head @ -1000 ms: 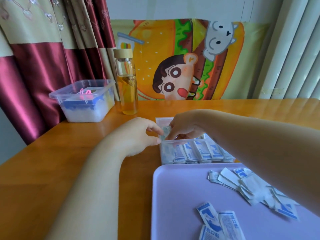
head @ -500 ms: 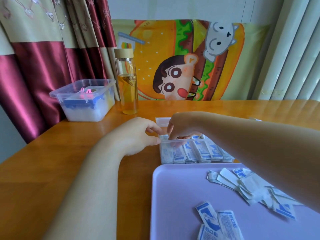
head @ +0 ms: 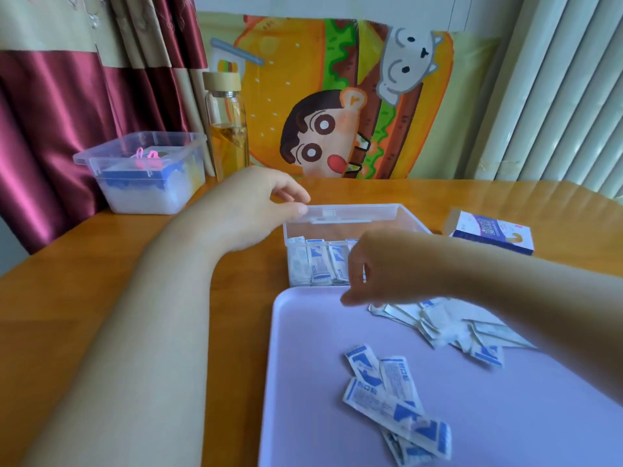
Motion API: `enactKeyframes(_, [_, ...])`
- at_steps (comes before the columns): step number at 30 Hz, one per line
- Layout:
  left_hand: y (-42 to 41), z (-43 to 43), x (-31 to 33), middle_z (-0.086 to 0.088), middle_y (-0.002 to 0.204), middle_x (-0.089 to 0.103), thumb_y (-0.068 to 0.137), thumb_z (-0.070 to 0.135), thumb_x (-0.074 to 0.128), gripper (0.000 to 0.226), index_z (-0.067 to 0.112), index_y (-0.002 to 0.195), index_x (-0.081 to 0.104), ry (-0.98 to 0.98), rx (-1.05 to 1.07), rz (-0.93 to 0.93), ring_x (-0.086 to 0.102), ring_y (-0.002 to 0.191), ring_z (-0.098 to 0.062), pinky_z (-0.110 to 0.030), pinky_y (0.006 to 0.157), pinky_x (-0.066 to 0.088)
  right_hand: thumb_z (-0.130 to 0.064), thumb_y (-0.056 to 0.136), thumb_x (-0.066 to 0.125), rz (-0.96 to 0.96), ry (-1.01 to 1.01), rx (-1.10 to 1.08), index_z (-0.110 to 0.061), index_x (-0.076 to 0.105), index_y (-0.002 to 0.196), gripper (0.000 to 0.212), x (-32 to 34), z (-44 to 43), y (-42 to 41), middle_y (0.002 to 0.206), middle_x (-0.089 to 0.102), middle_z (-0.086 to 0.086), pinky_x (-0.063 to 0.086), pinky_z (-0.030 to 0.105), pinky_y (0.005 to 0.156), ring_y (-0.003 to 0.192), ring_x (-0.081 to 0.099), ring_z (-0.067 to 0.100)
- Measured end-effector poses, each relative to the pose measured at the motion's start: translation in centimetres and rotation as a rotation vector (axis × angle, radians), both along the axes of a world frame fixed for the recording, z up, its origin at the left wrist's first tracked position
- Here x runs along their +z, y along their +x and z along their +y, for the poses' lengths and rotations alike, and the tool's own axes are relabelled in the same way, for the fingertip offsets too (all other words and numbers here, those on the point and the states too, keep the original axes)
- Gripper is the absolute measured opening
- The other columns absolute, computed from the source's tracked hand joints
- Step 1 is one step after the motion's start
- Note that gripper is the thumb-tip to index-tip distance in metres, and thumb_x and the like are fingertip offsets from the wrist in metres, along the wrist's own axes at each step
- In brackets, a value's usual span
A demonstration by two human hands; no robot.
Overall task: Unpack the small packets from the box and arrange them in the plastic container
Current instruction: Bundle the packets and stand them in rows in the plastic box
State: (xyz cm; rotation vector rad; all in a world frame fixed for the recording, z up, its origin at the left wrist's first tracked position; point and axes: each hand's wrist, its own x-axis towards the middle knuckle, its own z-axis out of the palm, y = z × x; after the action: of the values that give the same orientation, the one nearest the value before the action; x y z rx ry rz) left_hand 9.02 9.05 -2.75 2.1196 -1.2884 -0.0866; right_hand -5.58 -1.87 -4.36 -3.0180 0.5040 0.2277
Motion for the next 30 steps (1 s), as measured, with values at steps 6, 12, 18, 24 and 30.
enactKeyframes(6, [-5.9, -0.1, 0.2, 0.018, 0.090, 0.062, 0.088, 0.032, 0.063, 0.007, 0.031, 0.094, 0.066, 0.062, -0.173, -0.107, 0.053, 0.074, 0.008, -0.002, 0.059, 0.038, -0.078, 0.065, 0.059, 0.413, -0.007, -0.151, -0.012, 0.063, 0.065, 0.066, -2.5, 1.8, -6.1, 0.053, 0.061, -0.003, 0.038, 0.023, 0.048, 0.050, 0.058, 0.013])
enactKeyframes(12, [-9.9, -0.4, -5.2, 0.011, 0.126, 0.051, 0.080, 0.036, 0.072, 0.052, 0.034, 0.127, 0.051, 0.677, -0.290, -0.009, 0.057, 0.104, -0.012, -0.029, 0.087, 0.049, -0.062, 0.076, 0.063, 0.270, 0.014, 0.003, -0.008, 0.059, 0.105, 0.062, -3.6, 3.6, -7.2, 0.101, 0.061, 0.004, 0.035, 0.027, 0.057, 0.089, 0.056, 0.023])
enactKeyframes(18, [-11.3, 0.6, -6.8, 0.012, 0.095, 0.055, 0.074, 0.032, 0.076, 0.036, 0.025, 0.105, 0.058, 0.660, -0.256, -0.006, 0.056, 0.083, -0.011, -0.027, 0.068, 0.048, -0.030, 0.093, 0.055, 0.020, 0.054, 0.099, -0.016, 0.043, 0.133, 0.044, -4.7, 4.8, -9.0, 0.133, 0.043, 0.006, 0.031, 0.028, 0.087, 0.119, 0.042, 0.023])
enactKeyframes(24, [-12.2, 0.9, -7.9, 0.014, 0.080, 0.050, 0.078, 0.028, 0.073, 0.043, 0.029, 0.116, 0.053, 0.624, -0.202, 0.089, 0.048, 0.067, -0.005, -0.021, 0.055, 0.041, -0.026, 0.081, 0.069, -0.164, 0.315, 0.054, -0.029, 0.060, 0.120, 0.040, -6.1, 3.2, -10.8, 0.122, 0.054, -0.001, 0.042, 0.026, 0.083, 0.108, 0.052, 0.018])
enactKeyframes(30, [-12.8, 0.3, -7.6, 0.010, 0.106, 0.047, 0.079, 0.031, 0.073, 0.067, 0.032, 0.137, 0.039, 0.691, -0.181, 0.054, 0.049, 0.094, -0.013, -0.023, 0.080, 0.042, -0.040, 0.075, 0.074, -0.062, 0.228, -0.121, -0.011, 0.057, 0.123, 0.058, -6.1, 1.6, -11.1, 0.119, 0.059, 0.006, 0.047, 0.030, 0.087, 0.105, 0.055, 0.020])
